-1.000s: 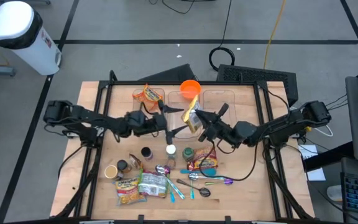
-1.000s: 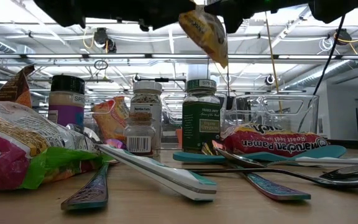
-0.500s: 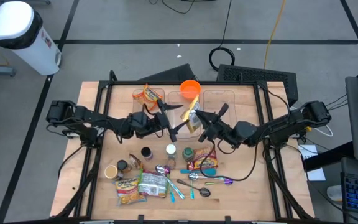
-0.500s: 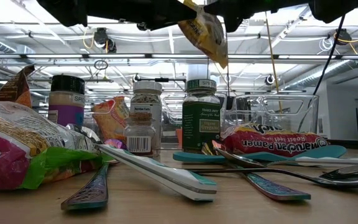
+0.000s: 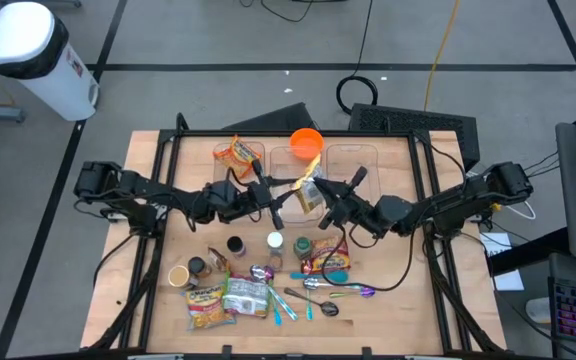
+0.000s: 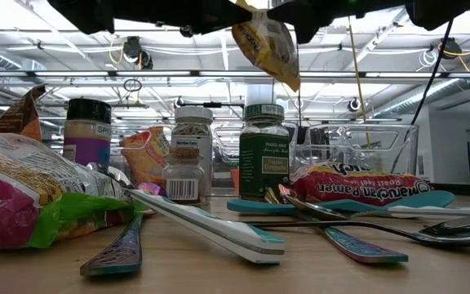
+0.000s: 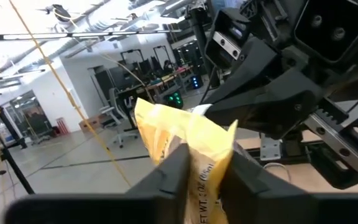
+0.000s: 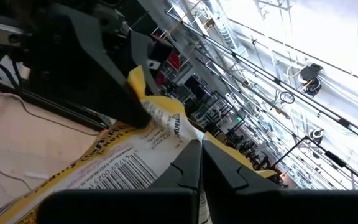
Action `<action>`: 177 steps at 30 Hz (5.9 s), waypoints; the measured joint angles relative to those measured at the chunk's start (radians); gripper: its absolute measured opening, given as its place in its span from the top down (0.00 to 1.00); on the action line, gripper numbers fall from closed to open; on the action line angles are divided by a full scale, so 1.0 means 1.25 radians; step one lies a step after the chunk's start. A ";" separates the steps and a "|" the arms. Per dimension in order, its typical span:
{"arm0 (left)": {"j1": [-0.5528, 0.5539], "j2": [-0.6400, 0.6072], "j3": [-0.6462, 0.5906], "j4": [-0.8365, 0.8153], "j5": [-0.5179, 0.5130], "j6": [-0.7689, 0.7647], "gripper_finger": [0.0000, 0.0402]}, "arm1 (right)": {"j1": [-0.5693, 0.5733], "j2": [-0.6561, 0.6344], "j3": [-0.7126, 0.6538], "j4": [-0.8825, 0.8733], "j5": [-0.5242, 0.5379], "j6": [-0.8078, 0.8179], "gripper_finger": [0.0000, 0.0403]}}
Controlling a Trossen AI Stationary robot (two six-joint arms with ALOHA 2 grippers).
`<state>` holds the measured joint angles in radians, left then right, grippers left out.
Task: Pick & Place Food Item
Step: Put the yellow noodle pack into the left transparent bin, then put the red noodle pack into the left transparent bin
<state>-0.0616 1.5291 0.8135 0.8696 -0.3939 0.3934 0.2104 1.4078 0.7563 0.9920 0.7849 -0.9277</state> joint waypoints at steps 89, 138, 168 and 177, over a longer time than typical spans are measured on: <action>0.388 -0.333 -0.447 -0.220 -0.247 0.122 0.56 | 0.020 -0.124 0.000 -0.253 -0.003 0.311 0.59; 0.338 -0.379 -0.446 -0.172 -0.356 -0.127 0.30 | 0.020 -0.124 0.000 -0.266 -0.003 0.318 0.59; 0.093 -0.535 -0.269 -0.488 0.024 -0.423 0.30 | 0.132 -0.115 0.090 -0.857 -0.360 0.777 0.57; 0.084 -0.531 -0.269 -0.484 0.024 -0.523 0.30 | 0.148 -0.003 -0.011 -0.801 -0.364 0.800 0.55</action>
<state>0.0437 0.8658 0.4770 0.2644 -0.3641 -0.2602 0.3958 1.4043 0.7429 -0.0095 0.3305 0.0728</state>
